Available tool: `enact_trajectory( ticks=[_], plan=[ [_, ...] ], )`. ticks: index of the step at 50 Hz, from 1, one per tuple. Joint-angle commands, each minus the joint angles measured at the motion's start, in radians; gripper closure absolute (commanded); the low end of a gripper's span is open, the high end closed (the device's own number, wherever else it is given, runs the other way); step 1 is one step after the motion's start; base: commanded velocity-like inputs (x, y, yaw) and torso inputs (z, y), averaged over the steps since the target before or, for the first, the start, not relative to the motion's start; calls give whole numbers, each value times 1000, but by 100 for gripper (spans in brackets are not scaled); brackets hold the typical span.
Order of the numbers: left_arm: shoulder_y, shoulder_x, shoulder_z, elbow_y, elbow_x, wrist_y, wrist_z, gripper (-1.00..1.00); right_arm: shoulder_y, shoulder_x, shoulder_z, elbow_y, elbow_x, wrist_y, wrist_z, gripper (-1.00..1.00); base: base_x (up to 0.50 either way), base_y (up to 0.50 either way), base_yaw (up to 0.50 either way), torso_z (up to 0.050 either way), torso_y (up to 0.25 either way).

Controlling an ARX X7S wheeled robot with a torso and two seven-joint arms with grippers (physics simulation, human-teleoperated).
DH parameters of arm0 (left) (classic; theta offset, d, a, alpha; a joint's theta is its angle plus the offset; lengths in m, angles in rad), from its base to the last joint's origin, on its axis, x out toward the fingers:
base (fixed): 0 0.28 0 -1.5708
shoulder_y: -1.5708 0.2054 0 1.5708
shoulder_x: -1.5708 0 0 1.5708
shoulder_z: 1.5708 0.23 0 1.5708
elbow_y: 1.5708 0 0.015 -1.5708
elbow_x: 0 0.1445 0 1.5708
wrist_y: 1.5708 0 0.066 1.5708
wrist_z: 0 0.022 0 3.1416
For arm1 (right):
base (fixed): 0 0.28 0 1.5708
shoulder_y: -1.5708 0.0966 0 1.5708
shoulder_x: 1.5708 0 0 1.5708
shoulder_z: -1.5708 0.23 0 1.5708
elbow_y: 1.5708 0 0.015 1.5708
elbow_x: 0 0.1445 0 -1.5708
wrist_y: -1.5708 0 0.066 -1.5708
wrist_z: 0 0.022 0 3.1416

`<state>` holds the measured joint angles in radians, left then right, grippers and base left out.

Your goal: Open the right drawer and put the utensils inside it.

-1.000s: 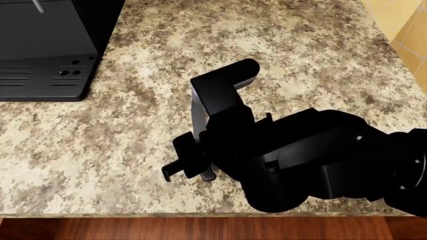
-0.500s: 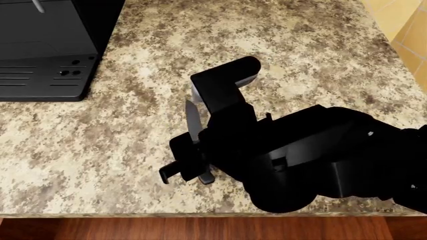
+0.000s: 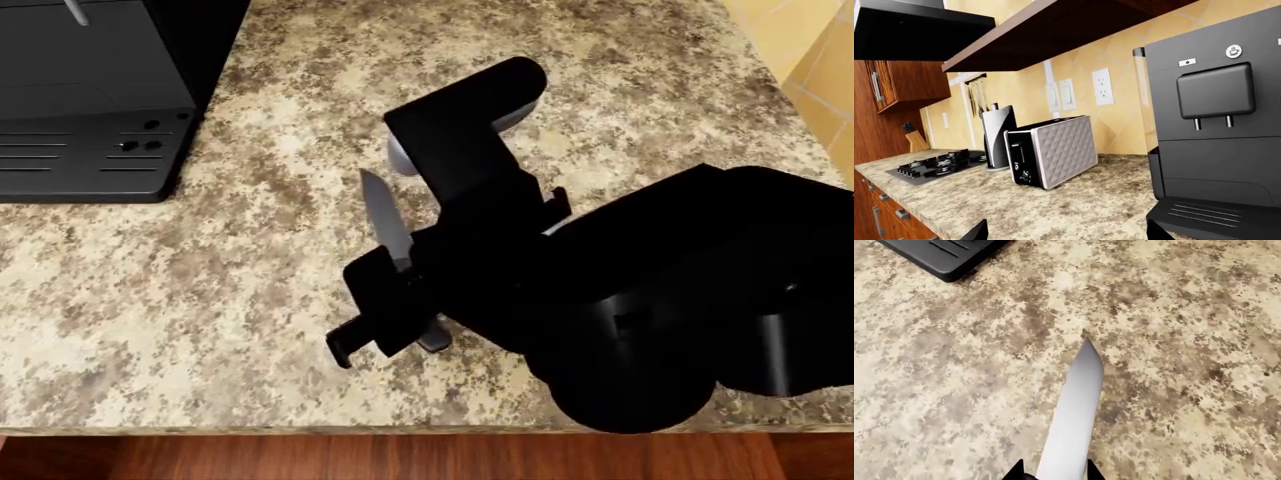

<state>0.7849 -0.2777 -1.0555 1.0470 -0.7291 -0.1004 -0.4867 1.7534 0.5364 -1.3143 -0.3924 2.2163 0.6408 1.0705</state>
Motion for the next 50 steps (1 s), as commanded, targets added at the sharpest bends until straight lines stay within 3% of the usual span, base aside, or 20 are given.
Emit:
enact_trajectory(
  ticks=[1,24,38,50],
  plan=[
    [0,-1,-4,0,-3,1,0,-100,103,63,-9,-18,40,147,-34,100,0,0,0,0,0],
    [0,-7,-8,0,-8,-3,-4,-100,277,139,-39,-36,34,520,-212,100,0,0,0,0,0],
    [0,-10,-8,0,-6,-2,-6,-100,321,137,43,-100,-11,666,-364,100,0,0,0,0,0],
    [0,-11,-14,0,-11,-2,-5,-100,342,191,77,-136,27,693,-417,100,0,0,0,0,0]
  ],
)
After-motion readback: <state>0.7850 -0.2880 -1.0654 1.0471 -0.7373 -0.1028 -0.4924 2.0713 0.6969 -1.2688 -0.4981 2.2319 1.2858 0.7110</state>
